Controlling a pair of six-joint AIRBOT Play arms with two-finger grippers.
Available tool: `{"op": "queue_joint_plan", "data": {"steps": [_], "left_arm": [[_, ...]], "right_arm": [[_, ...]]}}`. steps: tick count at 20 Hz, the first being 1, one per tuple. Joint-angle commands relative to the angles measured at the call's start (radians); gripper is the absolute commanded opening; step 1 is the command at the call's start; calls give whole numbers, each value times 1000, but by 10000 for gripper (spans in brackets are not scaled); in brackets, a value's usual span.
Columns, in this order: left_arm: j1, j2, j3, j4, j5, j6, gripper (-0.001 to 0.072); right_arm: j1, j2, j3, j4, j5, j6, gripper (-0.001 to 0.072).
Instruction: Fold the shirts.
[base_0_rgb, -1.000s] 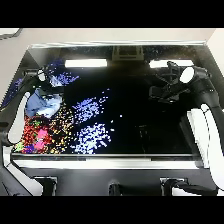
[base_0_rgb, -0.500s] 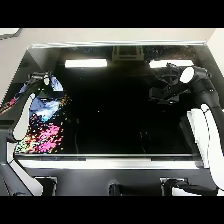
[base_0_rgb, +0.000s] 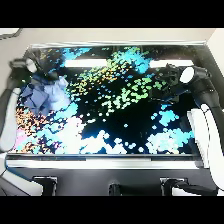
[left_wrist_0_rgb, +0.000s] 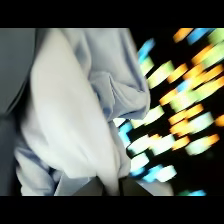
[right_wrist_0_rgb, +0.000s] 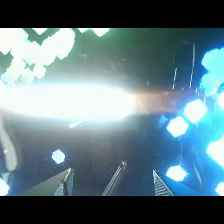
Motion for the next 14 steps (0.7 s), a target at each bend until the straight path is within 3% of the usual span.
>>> {"op": "queue_joint_plan", "data": {"steps": [1, 7, 14], "left_arm": [[-72, 212, 22, -31, 93, 2, 28], [-331, 470, 22, -31, 151, 2, 28], [-609, 459, -5, -30, 108, 2, 28]], "right_arm": [[0, 4, 0, -2, 39, -11, 605], [0, 68, 0, -40, 106, -14, 605], [0, 270, 0, -205, 129, -14, 606]]}}
